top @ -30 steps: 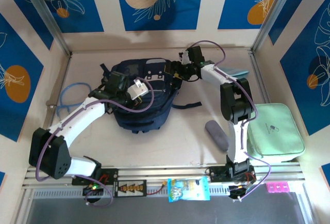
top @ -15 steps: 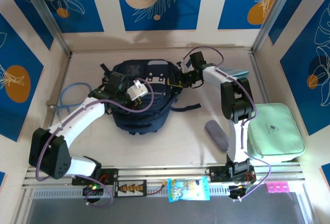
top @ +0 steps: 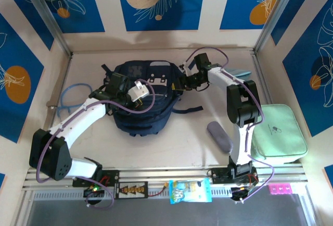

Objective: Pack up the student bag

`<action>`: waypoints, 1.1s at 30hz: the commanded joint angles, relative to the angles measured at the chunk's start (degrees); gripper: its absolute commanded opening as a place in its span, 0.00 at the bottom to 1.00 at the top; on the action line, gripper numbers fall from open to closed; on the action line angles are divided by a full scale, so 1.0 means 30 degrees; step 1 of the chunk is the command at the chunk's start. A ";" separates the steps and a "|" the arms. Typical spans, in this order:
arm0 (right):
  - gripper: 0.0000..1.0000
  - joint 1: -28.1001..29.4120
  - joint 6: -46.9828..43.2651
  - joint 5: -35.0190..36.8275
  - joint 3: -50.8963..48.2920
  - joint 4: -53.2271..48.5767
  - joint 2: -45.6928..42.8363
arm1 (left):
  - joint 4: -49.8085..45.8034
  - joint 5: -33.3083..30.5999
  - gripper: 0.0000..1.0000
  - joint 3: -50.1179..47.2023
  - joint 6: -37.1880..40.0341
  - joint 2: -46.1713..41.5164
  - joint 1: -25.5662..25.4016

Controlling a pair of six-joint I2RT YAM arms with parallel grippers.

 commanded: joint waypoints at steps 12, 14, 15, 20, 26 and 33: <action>0.34 0.0559 -0.0094 0.2433 0.0143 -0.1089 0.0287 | 0.0720 0.0883 0.00 0.0481 -0.0026 0.0083 0.0227; 0.34 0.0689 -0.0214 0.2600 0.0216 -0.1242 0.0433 | 0.0769 0.0861 0.00 0.0484 -0.0055 0.0030 0.0209; 0.33 0.0727 -0.0290 0.2584 0.0233 -0.1322 0.0483 | 0.0816 0.0853 0.00 0.0452 -0.0060 0.0026 0.0216; 0.19 0.0861 -0.0130 0.2990 -0.0006 -0.1292 0.0316 | 0.0776 0.0404 0.00 0.0558 -0.0210 0.0100 0.0195; 0.14 0.0341 0.1220 0.1853 -0.1034 -0.0372 -0.1010 | 0.0833 -0.0267 0.00 0.0756 -0.0458 0.0200 0.0187; 0.15 0.0528 0.2481 0.0582 -0.2490 -0.0224 -0.2835 | 0.1481 -0.1025 0.00 0.1079 -0.1456 0.1163 0.0194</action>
